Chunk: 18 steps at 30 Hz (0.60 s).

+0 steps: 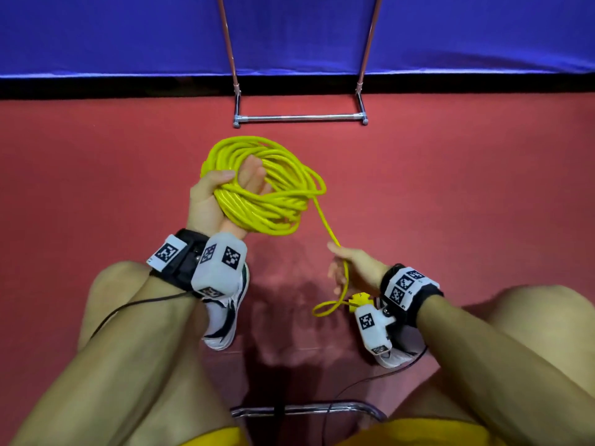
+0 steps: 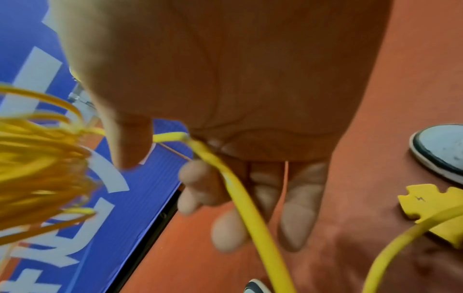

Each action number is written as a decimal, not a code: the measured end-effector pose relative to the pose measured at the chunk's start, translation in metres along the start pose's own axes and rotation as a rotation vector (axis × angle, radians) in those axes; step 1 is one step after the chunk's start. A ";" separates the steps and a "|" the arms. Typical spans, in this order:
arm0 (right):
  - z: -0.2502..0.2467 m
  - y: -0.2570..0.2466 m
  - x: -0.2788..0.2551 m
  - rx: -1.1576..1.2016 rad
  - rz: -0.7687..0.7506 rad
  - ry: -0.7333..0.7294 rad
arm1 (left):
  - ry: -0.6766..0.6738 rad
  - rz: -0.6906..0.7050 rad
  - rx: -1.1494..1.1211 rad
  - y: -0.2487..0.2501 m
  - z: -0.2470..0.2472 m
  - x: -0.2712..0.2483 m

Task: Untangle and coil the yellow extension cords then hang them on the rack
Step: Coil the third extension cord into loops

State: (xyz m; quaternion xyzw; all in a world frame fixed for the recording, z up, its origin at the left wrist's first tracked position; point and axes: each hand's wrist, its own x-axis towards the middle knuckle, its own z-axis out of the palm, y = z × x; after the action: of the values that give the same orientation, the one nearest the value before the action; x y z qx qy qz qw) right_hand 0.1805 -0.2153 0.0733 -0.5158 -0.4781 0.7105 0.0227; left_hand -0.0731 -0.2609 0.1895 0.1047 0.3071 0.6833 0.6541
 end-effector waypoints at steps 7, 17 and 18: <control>0.033 -0.003 -0.019 -0.489 -0.092 0.183 | 0.401 0.145 0.089 -0.008 -0.008 0.027; 0.053 -0.060 -0.074 -0.909 -0.658 -0.026 | 0.253 0.210 1.197 -0.029 -0.025 0.025; 0.055 -0.066 -0.078 -0.955 -0.743 -0.012 | 0.167 0.153 1.231 -0.036 -0.024 0.022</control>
State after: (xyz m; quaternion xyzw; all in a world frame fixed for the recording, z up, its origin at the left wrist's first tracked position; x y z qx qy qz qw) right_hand 0.1448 -0.2562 0.1758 -0.2635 -0.8924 0.3649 0.0326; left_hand -0.0591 -0.2483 0.1452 0.4301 0.6863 0.4319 0.3969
